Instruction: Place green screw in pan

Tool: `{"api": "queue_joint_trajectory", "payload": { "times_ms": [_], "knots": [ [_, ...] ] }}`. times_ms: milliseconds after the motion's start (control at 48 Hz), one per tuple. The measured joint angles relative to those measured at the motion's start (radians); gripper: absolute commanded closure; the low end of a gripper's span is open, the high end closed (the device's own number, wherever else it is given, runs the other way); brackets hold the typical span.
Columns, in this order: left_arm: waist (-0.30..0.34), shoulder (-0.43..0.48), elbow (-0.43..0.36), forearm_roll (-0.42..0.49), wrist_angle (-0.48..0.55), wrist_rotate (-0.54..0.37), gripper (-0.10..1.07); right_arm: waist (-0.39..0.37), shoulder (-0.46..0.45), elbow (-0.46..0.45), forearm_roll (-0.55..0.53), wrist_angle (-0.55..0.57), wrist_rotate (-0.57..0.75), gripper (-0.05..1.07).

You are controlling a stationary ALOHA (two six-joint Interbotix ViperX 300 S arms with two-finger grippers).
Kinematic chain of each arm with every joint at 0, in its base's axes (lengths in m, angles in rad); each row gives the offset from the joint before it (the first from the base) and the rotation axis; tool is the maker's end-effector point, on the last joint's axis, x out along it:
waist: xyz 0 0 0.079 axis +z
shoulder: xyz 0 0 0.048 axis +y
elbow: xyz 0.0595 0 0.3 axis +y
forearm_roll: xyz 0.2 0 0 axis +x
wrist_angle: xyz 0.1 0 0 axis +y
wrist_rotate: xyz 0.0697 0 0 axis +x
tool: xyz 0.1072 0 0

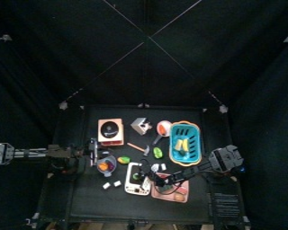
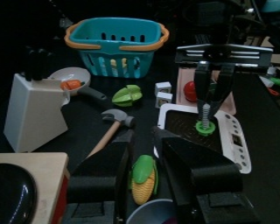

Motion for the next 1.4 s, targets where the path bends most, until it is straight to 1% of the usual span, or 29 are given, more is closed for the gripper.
{"api": "queue_joint_trajectory", "payload": {
  "times_ms": [146,229,354,479,667,792,896,1062,1167,1250,1396],
  "knots": [
    [0.000,0.000,0.000,0.000,0.000,0.000,0.30,-0.003,0.000,0.000,0.002,0.006,0.000,0.51],
    [0.000,0.000,0.000,0.000,0.002,0.000,0.30,-0.009,-0.015,0.000,0.002,0.025,0.000,0.51],
    [0.000,0.000,0.000,0.000,0.002,0.002,0.29,-0.026,-0.087,0.005,0.005,0.097,0.000,0.50],
    [-0.002,0.000,-0.002,0.000,0.002,0.000,0.29,-0.057,-0.179,0.043,0.032,0.198,0.000,0.50],
    [0.000,0.000,0.003,0.000,0.003,0.000,0.29,-0.118,-0.296,0.115,0.132,0.344,0.000,0.50],
    [0.000,0.000,0.003,0.000,0.003,0.000,0.29,-0.179,-0.333,0.141,0.178,0.397,-0.002,0.50],
    [0.000,0.000,0.003,0.000,0.003,0.000,0.29,-0.241,-0.339,0.143,0.189,0.410,-0.017,0.50],
    [0.000,0.000,0.003,0.000,0.005,0.000,0.29,-0.371,-0.331,0.141,0.236,0.413,-0.109,0.50],
    [0.000,0.000,0.003,0.000,0.005,0.000,0.30,-0.448,-0.293,0.140,0.301,0.413,-0.189,0.50],
    [0.000,0.000,0.003,0.000,0.005,0.000,0.30,-0.495,-0.265,0.132,0.353,0.413,-0.262,0.50],
    [0.000,0.000,0.003,0.000,0.005,0.000,0.29,-0.551,-0.222,0.106,0.423,0.411,-0.370,0.50]
  ]
}}
